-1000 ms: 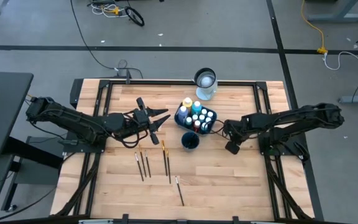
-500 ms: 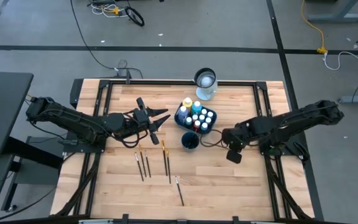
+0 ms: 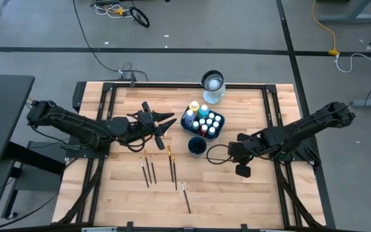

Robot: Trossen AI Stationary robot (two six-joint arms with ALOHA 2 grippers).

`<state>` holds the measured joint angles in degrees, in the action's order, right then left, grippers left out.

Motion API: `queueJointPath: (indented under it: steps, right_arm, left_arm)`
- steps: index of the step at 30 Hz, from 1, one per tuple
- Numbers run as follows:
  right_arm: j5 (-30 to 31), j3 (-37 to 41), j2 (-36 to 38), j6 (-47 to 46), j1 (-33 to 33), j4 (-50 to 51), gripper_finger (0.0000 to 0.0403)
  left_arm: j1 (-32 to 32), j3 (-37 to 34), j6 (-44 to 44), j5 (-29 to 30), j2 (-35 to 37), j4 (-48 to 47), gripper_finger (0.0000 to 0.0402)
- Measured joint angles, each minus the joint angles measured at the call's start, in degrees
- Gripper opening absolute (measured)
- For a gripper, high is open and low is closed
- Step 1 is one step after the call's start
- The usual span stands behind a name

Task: Pick & Place Paint Supplies
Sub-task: Put the gold paint brush into the blue cup

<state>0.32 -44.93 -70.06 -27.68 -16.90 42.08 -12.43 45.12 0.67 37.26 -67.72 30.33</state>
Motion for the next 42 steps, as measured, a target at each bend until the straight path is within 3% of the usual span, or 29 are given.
queueJointPath:
  steps: [9, 13, 22, 29, 36, 42]
  right_arm:
    - [0.80, -0.85, 0.02, -0.41, -2.21, 4.00, 0.0000]
    - [3.92, -3.40, 0.07, -0.15, -2.76, 7.32, 0.0000]
    - [4.55, -4.22, -0.59, -0.30, -3.30, 4.41, 0.0000]
    - [11.21, -17.24, -0.46, 1.13, -3.35, 24.25, 0.0000]
    - [15.28, -30.75, -1.29, 10.59, -2.55, 26.40, 0.0000]
    - [12.68, -35.95, -7.21, 17.58, 1.86, 29.85, 0.0000]
  left_arm:
    - [-0.01, 0.00, -0.32, 0.02, 0.00, 0.02, 0.0109]
    - [-0.02, 0.00, 0.18, 0.01, 0.00, 0.00, 0.0109]
    - [-0.02, 0.00, -0.05, 0.00, 0.00, -0.03, 0.0109]
    - [-0.02, 0.00, 0.04, 0.00, 0.01, 0.06, 0.0109]
    - [-0.01, 0.00, 0.08, 0.02, 0.00, 0.07, 0.0109]
    - [0.01, 0.00, 0.19, 0.01, 0.00, 0.08, 0.0109]
